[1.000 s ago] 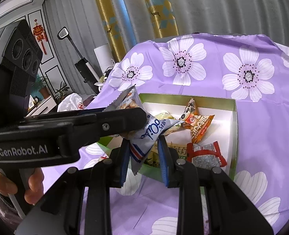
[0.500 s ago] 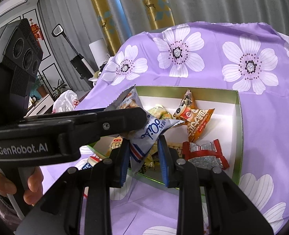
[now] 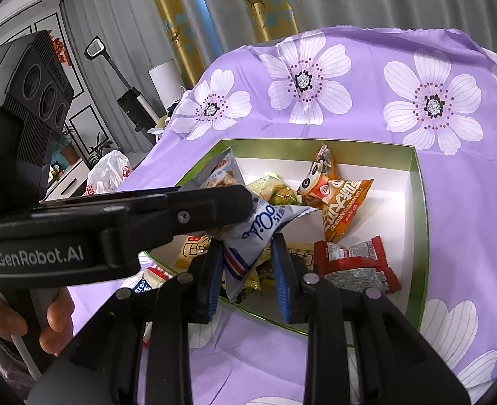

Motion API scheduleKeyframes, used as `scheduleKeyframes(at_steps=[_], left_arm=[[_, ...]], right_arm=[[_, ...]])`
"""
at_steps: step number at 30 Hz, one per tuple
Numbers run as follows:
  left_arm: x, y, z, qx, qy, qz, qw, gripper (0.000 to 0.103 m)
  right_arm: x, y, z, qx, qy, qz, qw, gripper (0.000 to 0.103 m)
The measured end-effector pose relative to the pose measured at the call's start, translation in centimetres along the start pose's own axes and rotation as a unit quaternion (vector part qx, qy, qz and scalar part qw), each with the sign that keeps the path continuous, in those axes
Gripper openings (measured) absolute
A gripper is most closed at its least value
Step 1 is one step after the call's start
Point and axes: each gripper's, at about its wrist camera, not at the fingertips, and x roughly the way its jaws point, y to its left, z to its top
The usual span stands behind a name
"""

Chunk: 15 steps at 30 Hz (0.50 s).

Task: Organize snacks
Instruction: 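Lift the peanut bag with the left tool and carry it over the green box, then lower the peanut bag with the left tool into the green box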

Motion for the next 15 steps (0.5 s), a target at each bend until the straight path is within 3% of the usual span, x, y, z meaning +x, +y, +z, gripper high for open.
scheduleKeyframes(at_steps=[15], left_arm=[[0.5, 0.46, -0.05, -0.005, 0.003, 0.001, 1.0, 0.046]], right_arm=[[0.46, -0.08, 0.01, 0.001, 0.005, -0.002, 1.0, 0.028]])
